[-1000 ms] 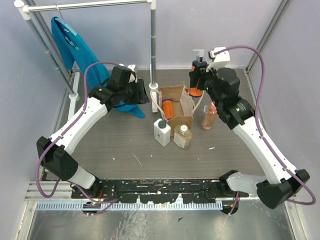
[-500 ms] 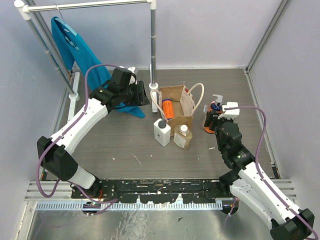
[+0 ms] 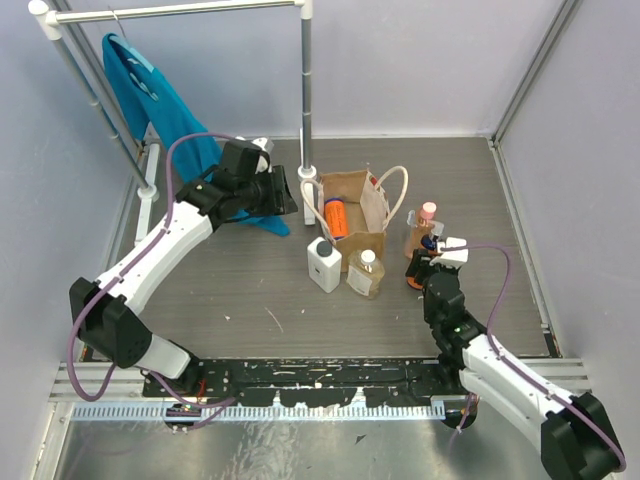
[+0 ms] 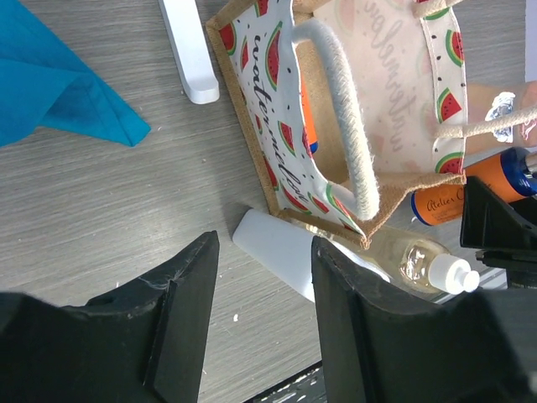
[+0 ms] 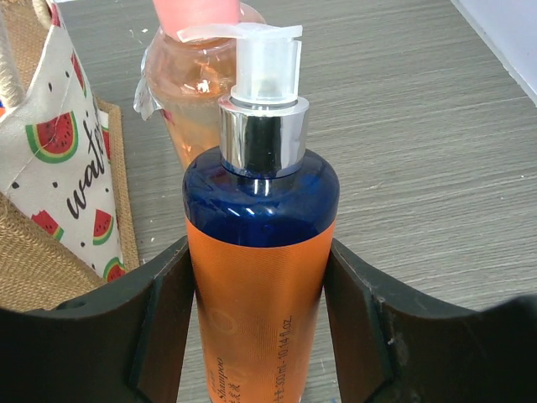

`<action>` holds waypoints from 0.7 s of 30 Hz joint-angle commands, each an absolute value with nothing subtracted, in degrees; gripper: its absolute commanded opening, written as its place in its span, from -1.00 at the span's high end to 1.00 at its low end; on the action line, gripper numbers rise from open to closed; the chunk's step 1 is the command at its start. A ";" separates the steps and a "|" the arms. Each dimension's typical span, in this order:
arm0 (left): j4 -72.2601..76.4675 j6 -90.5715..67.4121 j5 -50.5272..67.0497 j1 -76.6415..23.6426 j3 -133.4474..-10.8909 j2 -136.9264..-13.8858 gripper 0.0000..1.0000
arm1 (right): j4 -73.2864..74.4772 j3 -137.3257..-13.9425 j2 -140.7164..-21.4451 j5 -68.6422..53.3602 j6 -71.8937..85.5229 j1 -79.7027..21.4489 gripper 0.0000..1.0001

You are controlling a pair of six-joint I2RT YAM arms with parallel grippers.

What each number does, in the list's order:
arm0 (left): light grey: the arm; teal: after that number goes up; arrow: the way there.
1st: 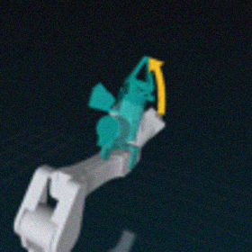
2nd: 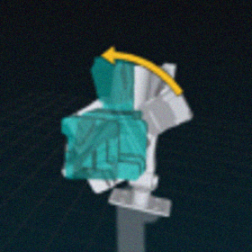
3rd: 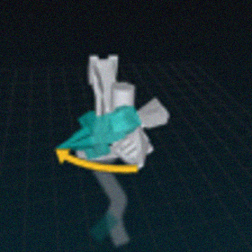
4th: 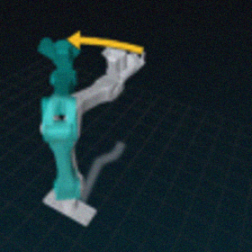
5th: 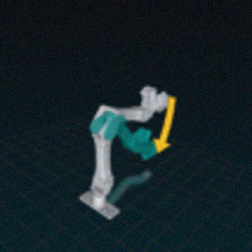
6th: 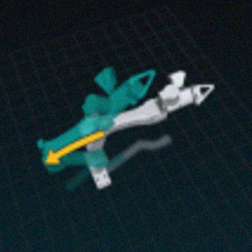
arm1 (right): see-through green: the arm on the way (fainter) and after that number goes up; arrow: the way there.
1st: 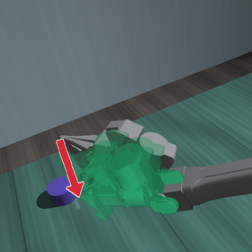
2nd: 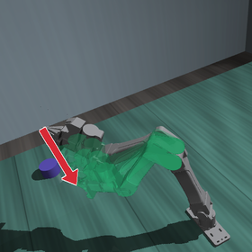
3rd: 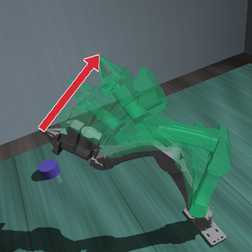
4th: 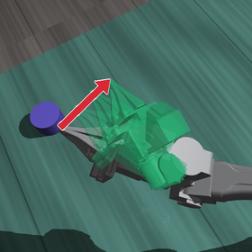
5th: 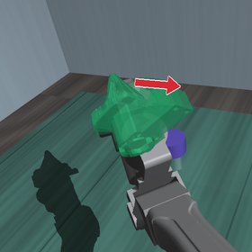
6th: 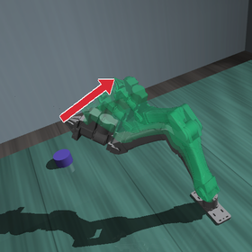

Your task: Take the personal care products out of the canvas bag

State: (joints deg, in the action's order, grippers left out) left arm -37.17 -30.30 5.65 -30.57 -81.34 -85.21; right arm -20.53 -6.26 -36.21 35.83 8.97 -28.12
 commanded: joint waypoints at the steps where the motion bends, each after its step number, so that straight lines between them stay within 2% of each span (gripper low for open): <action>1: -35.29 -30.67 6.27 -30.33 -80.45 -83.18 -0.09 | -38.12 -6.77 -38.05 40.87 9.97 -29.93 0.99; 7: -34.73 -30.86 7.03 -30.32 -79.82 -83.13 -0.08 | -41.87 -5.47 -42.94 45.79 8.33 -34.12 0.95; 16: -34.97 -30.28 6.68 -30.37 -79.02 -82.01 -0.09 | -37.94 -7.61 -45.85 47.44 8.41 -35.93 0.11; 21: -35.14 -29.91 6.34 -30.32 -78.67 -81.12 -0.09 | -36.26 -8.95 -46.98 46.37 8.26 -36.37 0.00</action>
